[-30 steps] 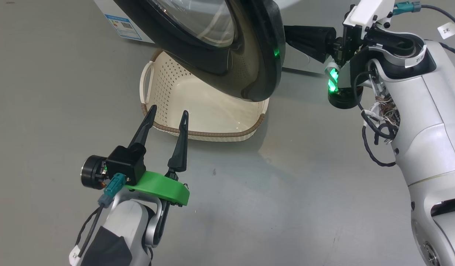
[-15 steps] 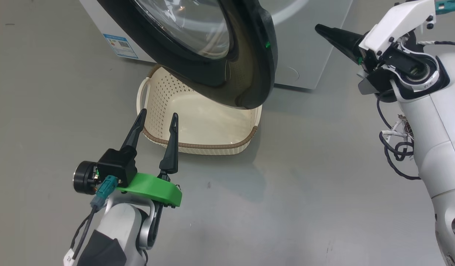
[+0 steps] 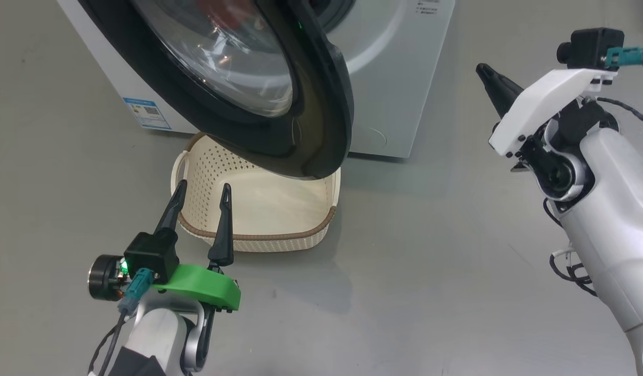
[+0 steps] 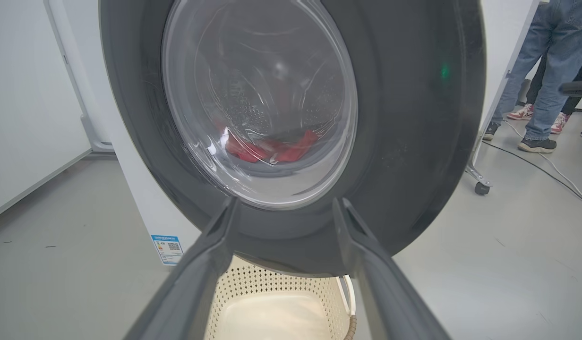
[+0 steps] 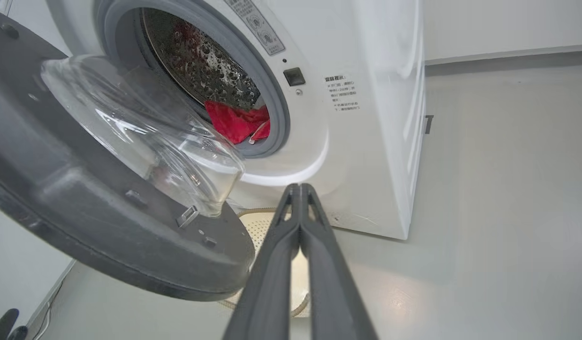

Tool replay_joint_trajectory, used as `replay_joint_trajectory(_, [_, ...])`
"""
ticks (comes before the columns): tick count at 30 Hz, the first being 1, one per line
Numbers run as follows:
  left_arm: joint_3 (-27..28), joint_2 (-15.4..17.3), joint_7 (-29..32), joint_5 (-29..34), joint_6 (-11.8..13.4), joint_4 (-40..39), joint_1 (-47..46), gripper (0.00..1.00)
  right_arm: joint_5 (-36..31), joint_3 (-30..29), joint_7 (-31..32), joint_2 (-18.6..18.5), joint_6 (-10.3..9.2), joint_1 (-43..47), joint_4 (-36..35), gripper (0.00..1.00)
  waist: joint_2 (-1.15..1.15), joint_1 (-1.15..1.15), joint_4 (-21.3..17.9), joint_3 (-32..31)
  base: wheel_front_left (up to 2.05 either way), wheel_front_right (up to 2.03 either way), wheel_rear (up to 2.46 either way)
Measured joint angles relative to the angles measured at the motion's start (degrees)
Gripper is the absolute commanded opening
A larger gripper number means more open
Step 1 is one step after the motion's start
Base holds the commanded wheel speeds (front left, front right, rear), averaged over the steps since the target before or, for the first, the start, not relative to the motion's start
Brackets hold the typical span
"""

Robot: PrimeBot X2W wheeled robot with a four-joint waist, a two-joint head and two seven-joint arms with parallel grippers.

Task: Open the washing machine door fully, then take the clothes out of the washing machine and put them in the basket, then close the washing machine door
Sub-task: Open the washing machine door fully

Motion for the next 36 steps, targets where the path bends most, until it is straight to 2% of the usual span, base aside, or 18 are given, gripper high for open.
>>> replay_joint_trajectory(6, [1.11, 0.02, 0.0, 0.49, 0.0, 0.05, 1.56, 1.0, -6.43, 1.94, -9.59, -1.75, 0.0, 4.17, -2.35, 0.0, 0.0, 0.0, -2.17, -2.12, 0.0, 0.0, 0.0])
replay_joint_trajectory(7, [1.11, 0.02, 0.0, 0.49, 0.0, 0.05, 1.56, 1.0, -6.43, 1.94, -9.59, -1.75, 0.0, 4.17, -2.35, 0.0, 0.0, 0.0, -2.17, -2.12, 0.0, 0.0, 0.0])
replay_joint_trajectory(8, [1.47, 0.03, 0.0, 0.59, 0.0, 0.04, 2.19, 1.0, -8.18, 2.48, -12.57, -2.11, 0.0, 5.65, -3.11, 0.0, 0.0, 0.0, -2.84, -2.77, 0.0, 0.0, 0.0])
replay_joint_trajectory(15, [2.01, 0.08, 0.0, 0.8, 0.16, 0.0, 3.49, 1.0, -10.36, 2.05, -20.81, -2.41, -0.04, 10.96, -4.08, 0.0, 0.0, 0.0, -4.49, -4.45, 0.0, 0.0, 0.0])
replay_joint_trajectory(20, [3.01, 0.1, 0.0, 0.97, 0.16, -0.23, 4.35, 1.0, -12.16, 1.78, -25.93, -2.04, -1.22, 15.46, -4.08, 0.0, 0.0, 0.0, -5.56, -5.5, 0.0, 0.0, 0.0])
replay_joint_trajectory(21, [3.16, 0.14, 0.0, 0.97, 0.16, -0.36, 4.79, 1.0, -13.38, 2.19, -27.4, -2.07, -2.12, 16.73, -4.1, 0.0, 0.0, 0.0, -5.95, -5.86, 0.0, 0.0, 0.0])
replay_joint_trajectory(25, [3.08, 0.15, 0.0, 0.97, 0.16, -0.62, 5.09, 1.0, -15.03, 2.38, -27.42, -2.46, -3.47, 19.41, -4.28, 0.0, 0.0, 0.0, -6.54, -6.45, 0.0, 0.0, 0.0])
replay_joint_trajectory(34, [3.09, 0.19, 0.0, 0.97, 0.16, -0.98, 5.49, 1.0, -16.56, 1.87, -27.43, -2.27, -4.66, 21.51, -6.21, 0.0, 0.0, 0.0, -6.98, -6.8, 0.0, 0.0, 0.0])
replay_joint_trajectory(35, [3.09, 0.19, 0.0, 0.97, 0.16, -0.99, 5.56, 1.0, -17.1, 1.74, -27.44, -2.29, -5.15, 21.57, -6.44, 0.24, 0.0, 0.0, -6.99, -6.81, 0.0, 0.0, 0.0])
replay_joint_trajectory(36, [3.08, 0.19, 0.0, 0.97, 0.16, -1.01, 5.63, 1.0, -17.47, 1.51, -27.44, -2.29, -5.58, 21.67, -6.65, 1.0, 0.0, 0.0, -6.99, -6.83, 0.0, 0.0, 0.0])
